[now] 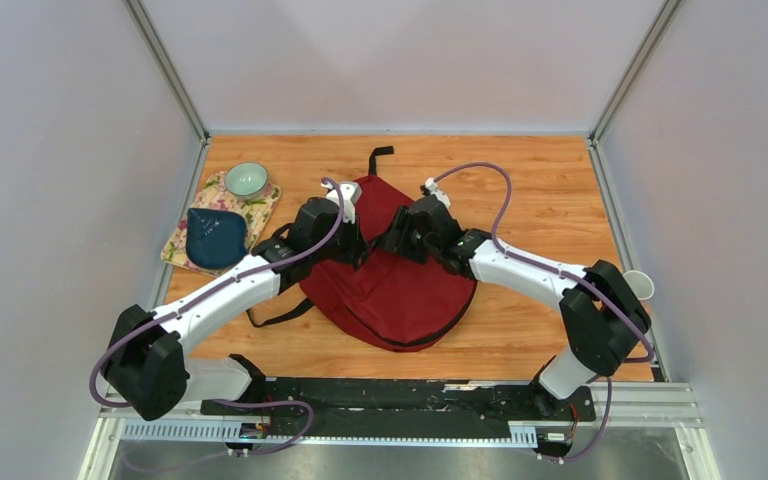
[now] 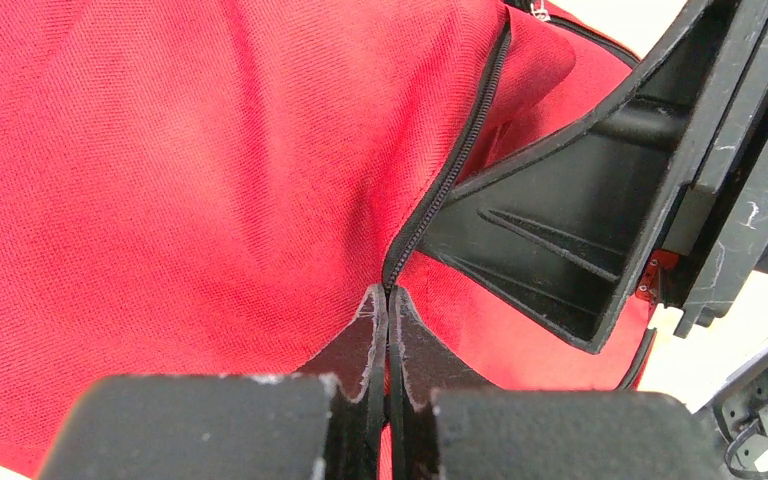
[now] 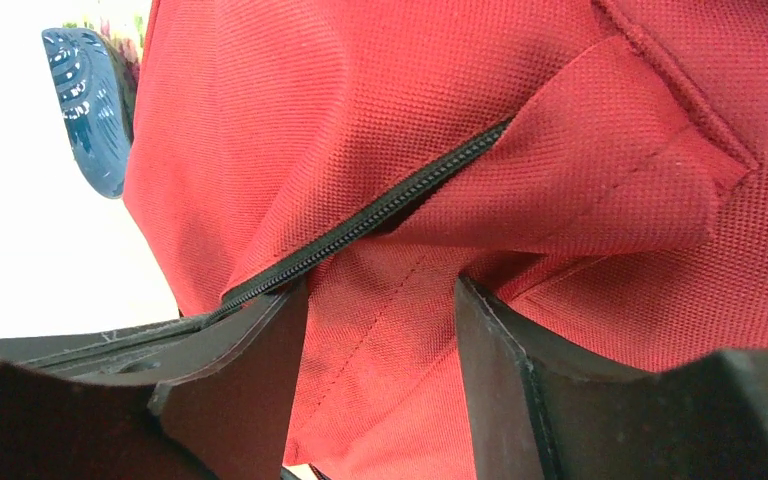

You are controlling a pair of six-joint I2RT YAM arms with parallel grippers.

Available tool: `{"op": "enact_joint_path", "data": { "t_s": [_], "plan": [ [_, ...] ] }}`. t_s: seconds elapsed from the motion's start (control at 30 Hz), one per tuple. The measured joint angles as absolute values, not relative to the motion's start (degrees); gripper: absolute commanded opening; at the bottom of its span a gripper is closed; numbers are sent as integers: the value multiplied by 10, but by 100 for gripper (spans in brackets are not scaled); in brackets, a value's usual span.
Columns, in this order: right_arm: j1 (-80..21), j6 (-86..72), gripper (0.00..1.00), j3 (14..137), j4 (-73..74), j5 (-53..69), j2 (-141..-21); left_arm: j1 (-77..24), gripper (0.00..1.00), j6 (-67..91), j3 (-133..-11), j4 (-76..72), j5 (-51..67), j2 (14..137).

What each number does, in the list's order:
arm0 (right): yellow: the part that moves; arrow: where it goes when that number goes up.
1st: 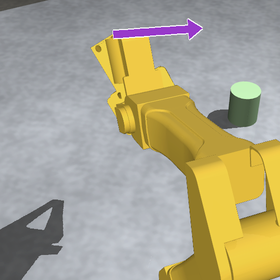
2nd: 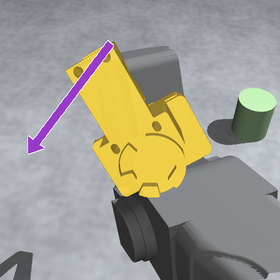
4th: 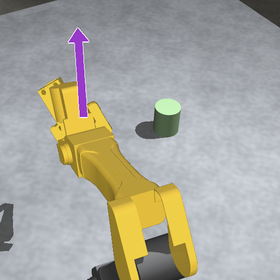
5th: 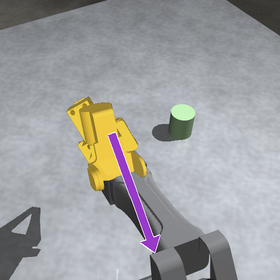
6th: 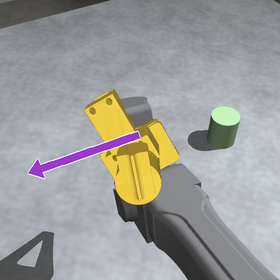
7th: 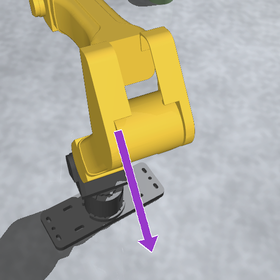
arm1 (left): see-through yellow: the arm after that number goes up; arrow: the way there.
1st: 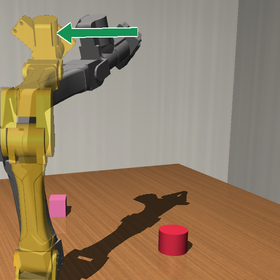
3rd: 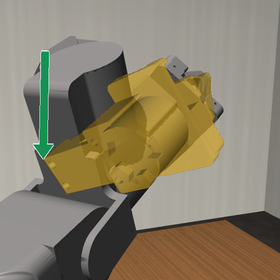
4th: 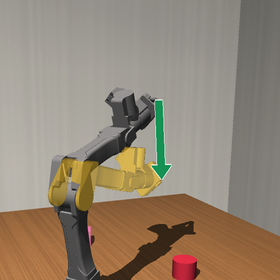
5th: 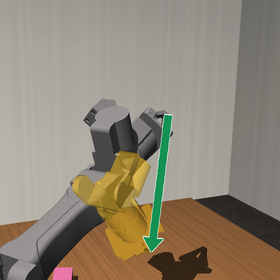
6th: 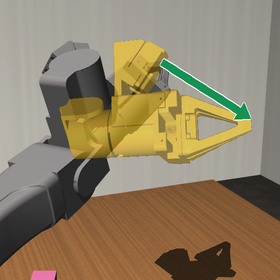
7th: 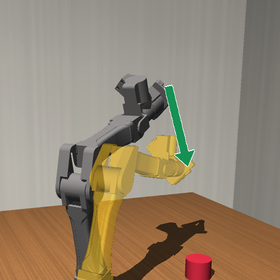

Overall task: Pack the student bag
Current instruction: Adjust the student bag at the center of the board.

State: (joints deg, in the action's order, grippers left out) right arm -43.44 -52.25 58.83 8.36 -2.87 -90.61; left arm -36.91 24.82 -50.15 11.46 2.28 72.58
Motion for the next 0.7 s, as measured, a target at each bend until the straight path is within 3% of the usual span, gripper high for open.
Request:
{"op": "enact_joint_path", "data": {
  "t_s": [0.3, 0.7],
  "plan": [
    [-453, -498, 59, 673, 157, -69, -946, -366, 0, 248, -502, 114, 34, 733],
    [-482, -460, 38, 740, 248, -161, -990, -359, 0, 248, -502, 115, 41, 735]
  ]
}}
